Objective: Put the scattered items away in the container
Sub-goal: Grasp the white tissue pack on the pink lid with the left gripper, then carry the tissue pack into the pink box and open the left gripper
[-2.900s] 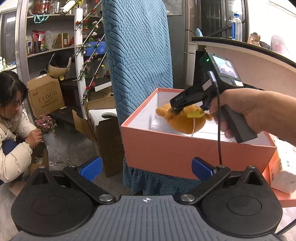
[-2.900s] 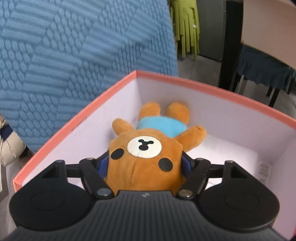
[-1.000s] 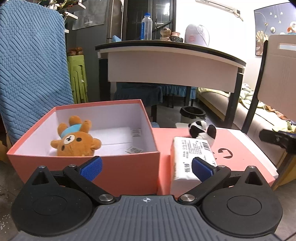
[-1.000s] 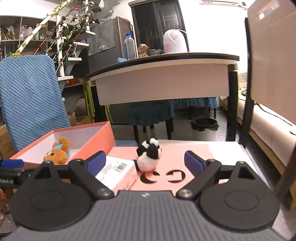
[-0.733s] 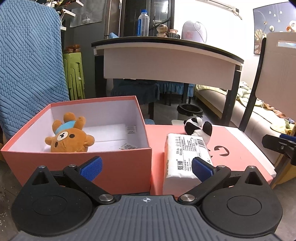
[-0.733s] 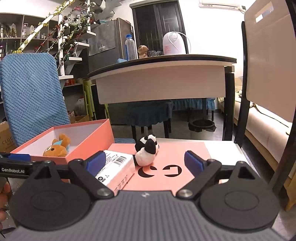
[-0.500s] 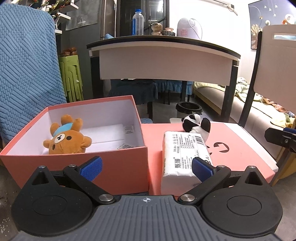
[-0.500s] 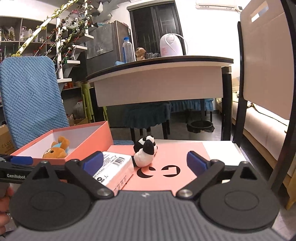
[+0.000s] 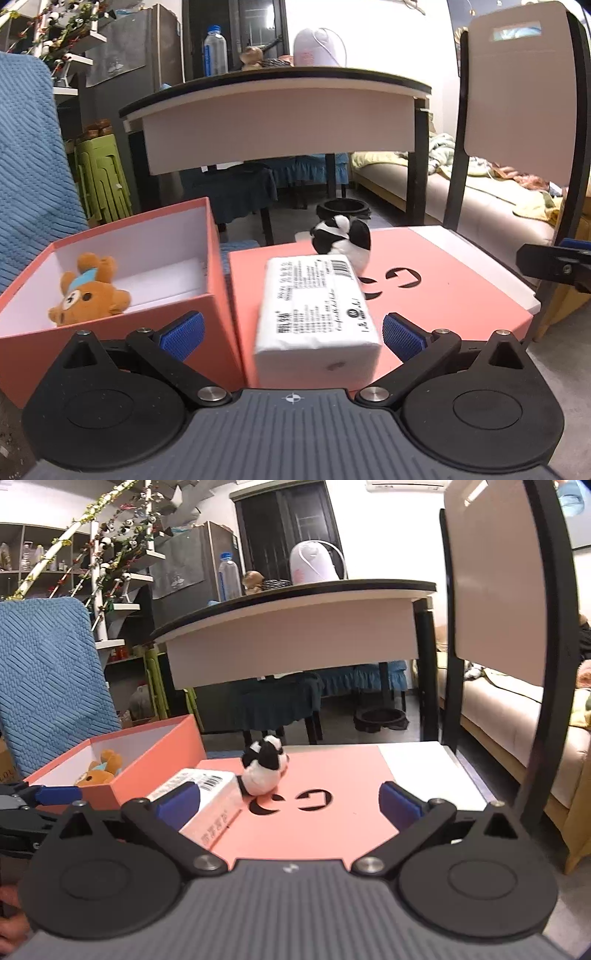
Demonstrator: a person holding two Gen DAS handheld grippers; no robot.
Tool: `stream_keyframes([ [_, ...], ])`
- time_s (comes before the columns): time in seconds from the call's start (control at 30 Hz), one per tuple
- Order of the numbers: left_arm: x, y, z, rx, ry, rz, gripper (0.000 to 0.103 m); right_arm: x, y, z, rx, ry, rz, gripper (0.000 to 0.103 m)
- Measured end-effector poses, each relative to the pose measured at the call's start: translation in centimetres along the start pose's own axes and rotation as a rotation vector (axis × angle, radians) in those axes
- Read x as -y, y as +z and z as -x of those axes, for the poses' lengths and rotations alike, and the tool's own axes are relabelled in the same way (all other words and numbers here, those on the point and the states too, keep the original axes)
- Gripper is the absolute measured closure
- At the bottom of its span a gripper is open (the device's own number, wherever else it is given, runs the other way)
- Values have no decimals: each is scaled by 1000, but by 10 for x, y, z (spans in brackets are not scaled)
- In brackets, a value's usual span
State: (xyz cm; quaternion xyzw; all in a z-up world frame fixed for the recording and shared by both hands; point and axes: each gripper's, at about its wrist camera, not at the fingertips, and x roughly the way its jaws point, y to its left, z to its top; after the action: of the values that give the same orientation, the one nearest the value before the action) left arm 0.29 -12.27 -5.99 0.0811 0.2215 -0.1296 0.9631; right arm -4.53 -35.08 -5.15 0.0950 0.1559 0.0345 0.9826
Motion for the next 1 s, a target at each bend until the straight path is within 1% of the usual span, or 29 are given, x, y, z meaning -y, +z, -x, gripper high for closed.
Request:
stream_keyframes([
  [0.13, 11, -5, -14, -13, 4, -27, 0, 10, -6, 7, -4, -29, -25, 0],
  [0.23, 16, -9, -24, -34, 5, -27, 0, 17, -12, 13, -10, -51, -50, 0],
  [0.43, 17, -18, -41, -83, 2, 4, 0, 23, -22, 19, -24, -69, -83, 0],
  [0.57, 16, -21, -51, -98, 18, 14, 0, 23, -26, 19, -36, -68, -91, 0],
  [0.73, 10, -20, -65, -147, 17, 68, 0, 18, -29, 19, -48, -60, -90, 0],
  [0.8, 9, -18, -65, -143, 24, 79, 4, 17, -30, 20, -50, -59, -91, 0],
  [0.83, 8, -17, -63, -136, 22, 82, 10, 16, -30, 20, -51, -60, -91, 0],
  [0.87, 8, -16, -62, -130, 21, 85, 14, 16, -29, 20, -51, -60, -91, 0],
  [0.93, 5, -15, -59, -128, 17, 103, 15, 15, -30, 19, -54, -60, -95, 0],
  [1.0, 1, -13, -56, -127, -9, 128, 15, 14, -31, 19, -56, -59, -98, 0],
])
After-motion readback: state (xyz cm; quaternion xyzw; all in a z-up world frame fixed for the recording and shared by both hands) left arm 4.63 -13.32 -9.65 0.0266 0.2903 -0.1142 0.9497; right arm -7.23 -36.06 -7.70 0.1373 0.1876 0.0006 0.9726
